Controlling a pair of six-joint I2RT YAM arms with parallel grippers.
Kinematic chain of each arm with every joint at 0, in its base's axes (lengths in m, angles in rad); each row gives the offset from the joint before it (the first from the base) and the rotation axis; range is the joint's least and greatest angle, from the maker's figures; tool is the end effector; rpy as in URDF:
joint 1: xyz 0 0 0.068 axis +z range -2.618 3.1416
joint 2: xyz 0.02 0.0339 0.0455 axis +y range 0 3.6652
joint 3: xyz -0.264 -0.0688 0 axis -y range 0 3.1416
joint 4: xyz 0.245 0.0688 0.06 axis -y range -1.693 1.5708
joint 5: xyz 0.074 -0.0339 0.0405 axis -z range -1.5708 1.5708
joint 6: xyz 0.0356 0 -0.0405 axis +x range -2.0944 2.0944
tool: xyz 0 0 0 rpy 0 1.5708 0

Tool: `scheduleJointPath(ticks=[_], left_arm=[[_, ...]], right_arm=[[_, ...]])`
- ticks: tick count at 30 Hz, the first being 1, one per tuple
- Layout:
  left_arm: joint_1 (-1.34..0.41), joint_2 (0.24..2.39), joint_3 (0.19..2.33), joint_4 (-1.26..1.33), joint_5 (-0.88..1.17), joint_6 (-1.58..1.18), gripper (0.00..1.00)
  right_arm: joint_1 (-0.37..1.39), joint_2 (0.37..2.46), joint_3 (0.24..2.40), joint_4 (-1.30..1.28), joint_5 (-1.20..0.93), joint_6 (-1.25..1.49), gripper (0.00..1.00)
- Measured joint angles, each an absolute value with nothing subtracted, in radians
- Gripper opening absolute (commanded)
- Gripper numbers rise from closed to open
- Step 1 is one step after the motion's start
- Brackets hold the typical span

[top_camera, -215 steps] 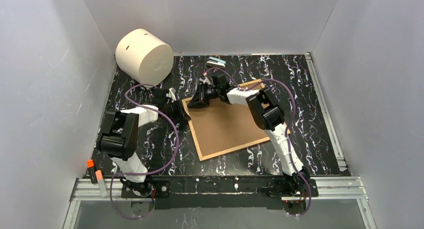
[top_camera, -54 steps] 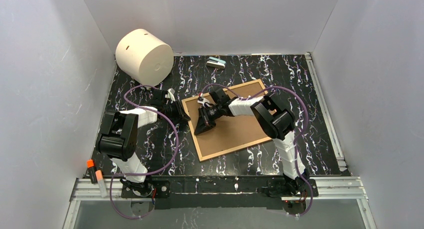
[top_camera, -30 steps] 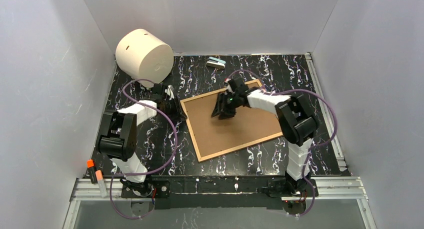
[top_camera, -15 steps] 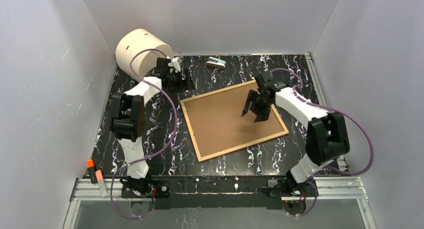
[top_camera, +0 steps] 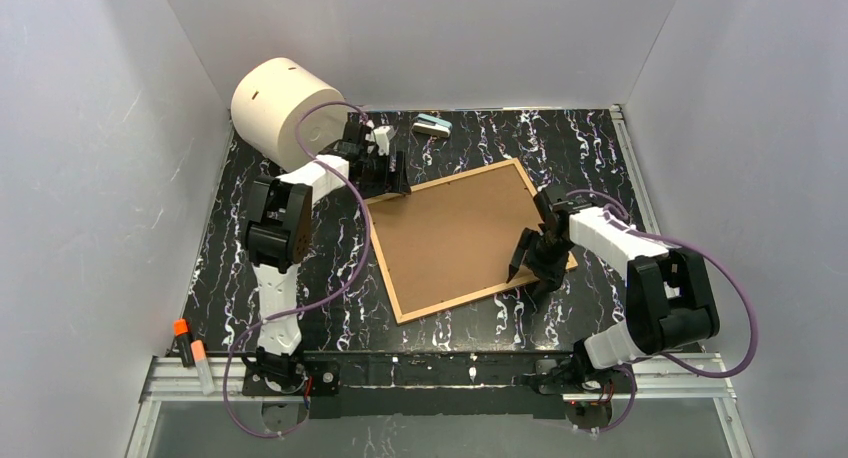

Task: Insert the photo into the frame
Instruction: Adjust the photo frame at the center of the board.

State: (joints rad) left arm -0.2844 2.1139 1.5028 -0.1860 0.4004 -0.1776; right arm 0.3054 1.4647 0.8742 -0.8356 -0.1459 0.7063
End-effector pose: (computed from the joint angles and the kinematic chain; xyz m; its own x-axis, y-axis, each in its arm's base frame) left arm 0.4435 -0.1441 0.1717 -0.7676 0.0549 -0.6385 0.3903 0.8302 -0.3979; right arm 0.2318 0.0785 0.1814 -0.9240 0.3820 -0.0163 0.3710 0.9062 0.2030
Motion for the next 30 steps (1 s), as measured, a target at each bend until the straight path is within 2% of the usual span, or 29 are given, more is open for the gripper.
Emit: scheduleJointPath(ticks=[8,15,19,22,27,30], left_arm=[[-0.295,2.088,1.443,-0.165,0.4,-0.148,0.49],[-0.289,1.98,1.299,-0.213,0.399,-0.202,0.39],[-0.284,1.874,1.16,-0.226,0.368,-0.233,0.34],[-0.286,1.782,1.047,-0.241,0.359,-0.263,0.34],[-0.337,1.638,0.867,-0.236,0.413,-0.327,0.36],[-0.388,1.582,0.779,-0.231,0.509,-0.371,0.39]], right_arm=[[0.258,1.514,0.801,-0.739,-0.183,0.7,0.65],[0.21,1.601,0.884,-0.718,-0.135,0.686,0.49],[0.184,1.673,0.976,-0.706,-0.092,0.66,0.46],[0.174,1.718,1.039,-0.657,-0.064,0.633,0.48],[0.176,1.788,1.161,-0.603,0.011,0.606,0.68],[0.196,1.794,1.257,-0.628,0.083,0.62,0.72]])
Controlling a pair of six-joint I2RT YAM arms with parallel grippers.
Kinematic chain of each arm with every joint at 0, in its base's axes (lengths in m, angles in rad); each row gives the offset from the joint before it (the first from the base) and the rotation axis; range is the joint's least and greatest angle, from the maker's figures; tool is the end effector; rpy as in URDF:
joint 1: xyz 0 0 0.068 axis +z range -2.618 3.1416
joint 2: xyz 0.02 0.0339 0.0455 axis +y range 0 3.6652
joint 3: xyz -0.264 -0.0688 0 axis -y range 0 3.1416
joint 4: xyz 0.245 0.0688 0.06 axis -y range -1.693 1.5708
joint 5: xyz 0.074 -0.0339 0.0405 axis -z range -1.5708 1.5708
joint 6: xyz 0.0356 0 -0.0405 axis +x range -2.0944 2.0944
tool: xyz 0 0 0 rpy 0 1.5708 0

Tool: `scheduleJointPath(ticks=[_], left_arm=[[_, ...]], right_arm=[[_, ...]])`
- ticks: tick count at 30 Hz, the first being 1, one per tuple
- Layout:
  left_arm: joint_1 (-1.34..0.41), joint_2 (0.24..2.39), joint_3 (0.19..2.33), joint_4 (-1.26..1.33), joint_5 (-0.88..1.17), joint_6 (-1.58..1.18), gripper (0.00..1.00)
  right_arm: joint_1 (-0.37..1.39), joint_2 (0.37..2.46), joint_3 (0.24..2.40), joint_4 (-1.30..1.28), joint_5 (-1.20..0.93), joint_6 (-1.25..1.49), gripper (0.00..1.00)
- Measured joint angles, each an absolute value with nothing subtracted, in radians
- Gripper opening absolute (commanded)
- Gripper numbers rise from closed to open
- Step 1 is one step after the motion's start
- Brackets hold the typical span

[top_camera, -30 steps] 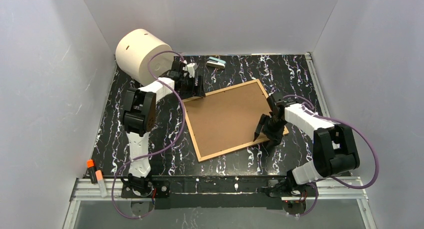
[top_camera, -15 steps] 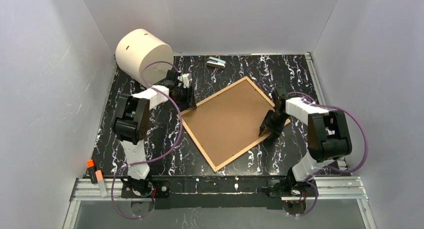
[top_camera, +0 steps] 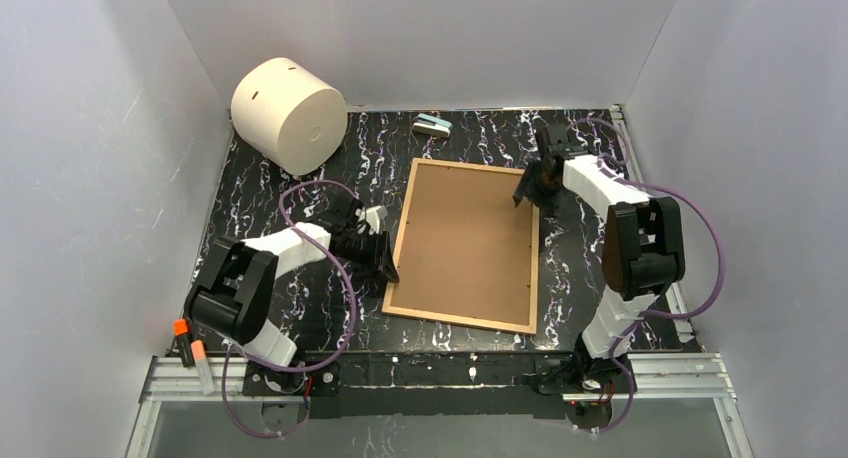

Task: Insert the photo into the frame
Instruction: Adjust the photo frame at the center of the board, then turn over the photo frame at the center of the board.

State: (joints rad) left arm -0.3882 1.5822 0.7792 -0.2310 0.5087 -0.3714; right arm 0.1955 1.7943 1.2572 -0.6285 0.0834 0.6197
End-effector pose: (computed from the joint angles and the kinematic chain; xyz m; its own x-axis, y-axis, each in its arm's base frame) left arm 0.2619 -0.1259 0.1526 -0.9448 0.0439 -0.3246 0.2342 0.7835 -0.5756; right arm 0.3565 0.0676 0.1965 -0.8276 0.4261 -0.3654 0.3922 0.9046 0.1666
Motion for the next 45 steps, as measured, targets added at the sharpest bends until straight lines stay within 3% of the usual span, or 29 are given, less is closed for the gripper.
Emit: scheduleJointPath(ticks=[8,18,32,42,45], left_arm=[[-0.398,1.481,0.745,-0.247,0.511,-0.438,0.58],[-0.313,1.354,0.686,-0.239,0.389,-0.574,0.64],[-0.231,1.352,0.601,-0.19,0.435,-0.65,0.64],[-0.23,1.354,0.595,-0.149,0.482,-0.651,0.75],[-0.23,1.357,0.587,-0.126,0.5,-0.65,0.78]], right_arm=[[0.459,1.841,1.51,-0.71,0.162,0.723,0.68],[0.821,2.239,1.954,-0.841,0.154,0.813,0.62],[0.884,2.39,2.114,-0.942,0.197,0.834,0.35],[0.904,2.48,2.275,-1.055,0.228,0.815,0.32],[0.904,2.507,2.323,-1.094,0.224,0.81,0.16]])
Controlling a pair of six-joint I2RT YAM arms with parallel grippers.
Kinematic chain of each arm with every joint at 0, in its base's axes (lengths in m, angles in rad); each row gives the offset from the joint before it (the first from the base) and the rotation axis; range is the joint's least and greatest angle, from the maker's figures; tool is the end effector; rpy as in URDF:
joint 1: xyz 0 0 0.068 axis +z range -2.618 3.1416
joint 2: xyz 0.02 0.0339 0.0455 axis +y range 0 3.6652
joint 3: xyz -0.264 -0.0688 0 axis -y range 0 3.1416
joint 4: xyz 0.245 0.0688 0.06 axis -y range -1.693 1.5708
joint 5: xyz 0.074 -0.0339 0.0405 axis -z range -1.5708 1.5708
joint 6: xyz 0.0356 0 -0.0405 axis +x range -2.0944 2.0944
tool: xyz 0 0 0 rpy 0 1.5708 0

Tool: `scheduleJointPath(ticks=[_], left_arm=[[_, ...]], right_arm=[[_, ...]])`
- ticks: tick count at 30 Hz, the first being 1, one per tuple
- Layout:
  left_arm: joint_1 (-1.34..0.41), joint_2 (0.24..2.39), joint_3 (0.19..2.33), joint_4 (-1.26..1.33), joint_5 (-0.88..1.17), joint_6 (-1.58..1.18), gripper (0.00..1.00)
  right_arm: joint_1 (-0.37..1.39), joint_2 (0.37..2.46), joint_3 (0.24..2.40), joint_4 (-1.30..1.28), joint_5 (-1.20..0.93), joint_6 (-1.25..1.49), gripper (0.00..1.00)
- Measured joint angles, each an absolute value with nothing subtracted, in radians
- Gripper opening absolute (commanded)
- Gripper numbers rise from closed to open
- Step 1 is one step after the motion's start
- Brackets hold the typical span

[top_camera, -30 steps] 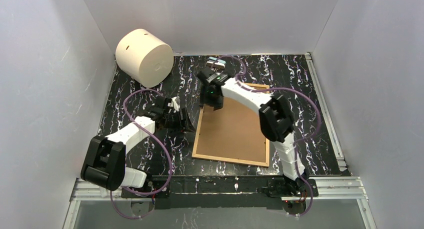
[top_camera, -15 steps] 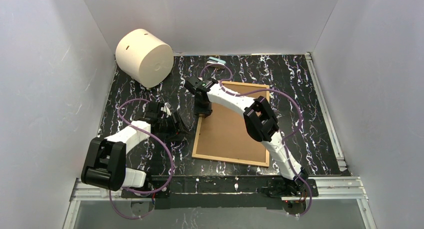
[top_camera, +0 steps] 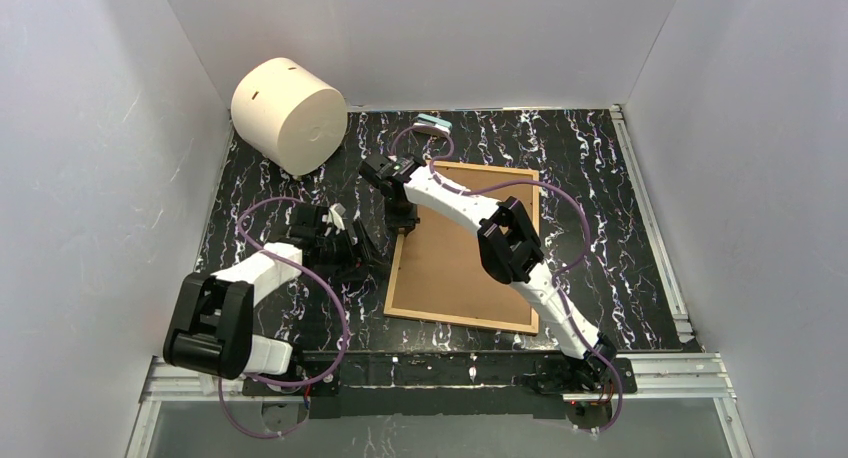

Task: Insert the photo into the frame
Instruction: Turn over the photo frame at the center of the board.

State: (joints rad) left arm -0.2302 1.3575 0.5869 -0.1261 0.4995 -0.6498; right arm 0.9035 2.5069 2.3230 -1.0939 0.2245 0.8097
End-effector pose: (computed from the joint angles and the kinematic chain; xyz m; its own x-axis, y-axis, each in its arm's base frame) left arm 0.2370 -0.0731 0.1617 -0.9029 -0.3339 -0.2706 -0.0690 0.7340 -0.6756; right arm 0.3255 0.4003 0.1801 -0.9343 -0.0452 -0.3535 -0.0717 0.9955 0.0621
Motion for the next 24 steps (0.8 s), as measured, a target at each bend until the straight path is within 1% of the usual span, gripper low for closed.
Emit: scheduleJointPath(ticks=[2,3,12,16,20,22,24], left_arm=[[-0.23,1.371,0.582,-0.111,0.514,-0.651,0.8],[-0.23,1.377,0.582,-0.104,0.526,-0.651,0.81],[-0.228,1.443,0.586,-0.025,0.653,-0.653,0.8],[-0.229,1.496,0.605,0.005,0.726,-0.662,0.72],[-0.229,1.521,0.627,0.021,0.751,-0.672,0.66],[-0.231,1.522,0.639,0.022,0.753,-0.674,0.6],[-0.231,1.522,0.652,0.024,0.764,-0.684,0.52]], right_arm=[[0.903,2.508,2.328,-1.102,0.226,0.814,0.05],[0.901,2.508,2.328,-1.104,0.225,0.818,0.01],[0.889,2.492,2.312,-1.073,0.159,0.836,0.01],[0.884,2.437,2.243,-1.036,0.106,0.84,0.01],[0.884,2.364,2.207,-1.021,0.055,0.843,0.01],[0.884,2.334,2.207,-1.008,0.033,0.847,0.01],[0.884,2.3,2.207,-0.994,0.013,0.853,0.01]])
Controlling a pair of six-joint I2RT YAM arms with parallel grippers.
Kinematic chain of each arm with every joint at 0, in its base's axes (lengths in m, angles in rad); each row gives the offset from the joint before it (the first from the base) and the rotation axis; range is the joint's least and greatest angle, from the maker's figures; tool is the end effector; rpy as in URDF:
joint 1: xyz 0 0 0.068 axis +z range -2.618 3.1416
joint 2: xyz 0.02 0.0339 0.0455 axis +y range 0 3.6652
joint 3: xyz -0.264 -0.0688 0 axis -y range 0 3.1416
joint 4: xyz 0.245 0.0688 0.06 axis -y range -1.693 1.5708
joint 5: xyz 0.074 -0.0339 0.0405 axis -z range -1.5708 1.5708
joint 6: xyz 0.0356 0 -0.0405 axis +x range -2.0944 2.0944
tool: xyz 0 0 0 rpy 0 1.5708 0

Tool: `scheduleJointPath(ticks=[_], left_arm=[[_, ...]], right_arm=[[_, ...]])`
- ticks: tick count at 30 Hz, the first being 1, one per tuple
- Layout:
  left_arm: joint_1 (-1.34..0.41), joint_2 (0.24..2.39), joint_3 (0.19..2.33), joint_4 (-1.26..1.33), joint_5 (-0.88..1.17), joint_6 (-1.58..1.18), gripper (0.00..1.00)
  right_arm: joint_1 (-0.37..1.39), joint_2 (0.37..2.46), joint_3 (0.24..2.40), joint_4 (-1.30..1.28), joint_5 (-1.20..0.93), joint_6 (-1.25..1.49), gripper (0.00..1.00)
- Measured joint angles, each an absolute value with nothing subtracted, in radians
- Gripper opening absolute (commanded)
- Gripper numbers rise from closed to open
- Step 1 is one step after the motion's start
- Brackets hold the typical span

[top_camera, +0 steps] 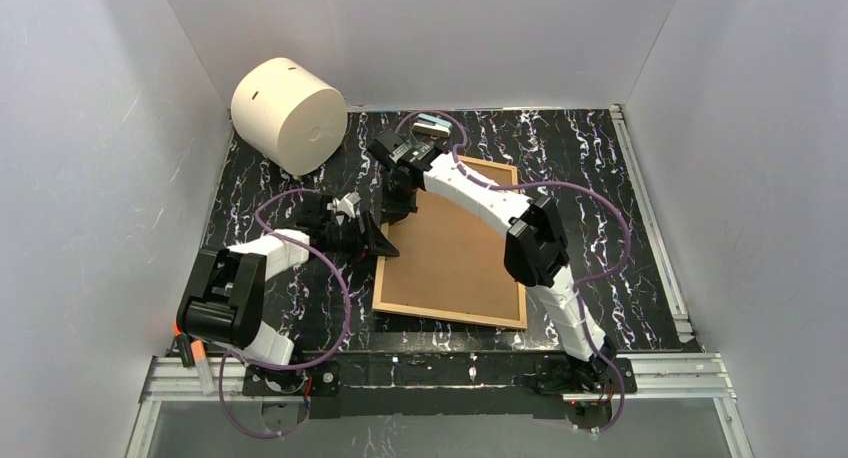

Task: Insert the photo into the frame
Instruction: Turn over the photo frame at the center of the board.

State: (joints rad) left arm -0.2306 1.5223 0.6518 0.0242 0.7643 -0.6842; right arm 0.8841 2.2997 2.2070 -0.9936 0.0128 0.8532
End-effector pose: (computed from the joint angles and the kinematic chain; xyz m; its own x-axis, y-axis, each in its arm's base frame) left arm 0.2641 -0.0873 0.1539 -0.9514 -0.2453 -0.1860 0.0131 0.5715 -0.8205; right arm 0.3151 0.3836 0.2505 -0.9486 0.0311 -0.3148 -0.0833 0.9355 0.3435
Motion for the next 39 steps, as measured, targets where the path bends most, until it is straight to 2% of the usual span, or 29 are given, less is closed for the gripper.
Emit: scheduleJointPath(ticks=[3,7,9,11,12,13,16,18,24,32,36,39], left_arm=[[-0.231,1.522,0.673,0.044,0.82,-0.714,0.34],[-0.231,1.515,0.704,0.041,0.857,-0.736,0.23],[-0.23,1.505,0.715,0.009,0.852,-0.723,0.14],[-0.229,1.491,0.726,-0.007,0.875,-0.71,0.05],[-0.228,1.48,0.734,-0.018,0.875,-0.711,0.02],[-0.228,1.47,0.741,-0.029,0.879,-0.711,0.0],[-0.231,1.444,0.771,-0.063,0.89,-0.71,0.0],[-0.231,1.439,0.807,-0.117,0.881,-0.698,0.0],[-0.233,1.44,1.022,-0.366,0.768,-0.603,0.0],[-0.233,1.534,1.603,-0.682,0.46,-0.44,0.0],[-0.234,1.584,1.74,-0.767,0.397,-0.387,0.0],[-0.238,1.595,1.762,-0.777,0.365,-0.342,0.0]], right_arm=[[0.884,2.272,2.2,-0.986,0.005,0.854,0.01],[0.878,2.262,2.171,-0.961,-0.01,0.859,0.01],[0.876,2.254,2.163,-0.952,-0.015,0.862,0.01],[0.87,2.237,2.161,-0.954,-0.022,0.862,0.12],[0.868,2.228,2.161,-0.955,-0.023,0.863,0.2],[0.866,2.216,2.161,-0.958,-0.023,0.864,0.33],[0.859,2.186,2.161,-0.955,-0.027,0.877,0.61],[0.847,2.158,2.161,-0.953,-0.026,0.882,0.68],[0.75,1.989,2.124,-0.91,-0.008,0.875,0.75],[0.58,1.633,1.907,-0.807,0.019,0.839,0.76],[0.532,1.533,1.799,-0.812,-0.006,0.828,0.76],[0.5,1.491,1.716,-0.821,-0.02,0.813,0.76]])
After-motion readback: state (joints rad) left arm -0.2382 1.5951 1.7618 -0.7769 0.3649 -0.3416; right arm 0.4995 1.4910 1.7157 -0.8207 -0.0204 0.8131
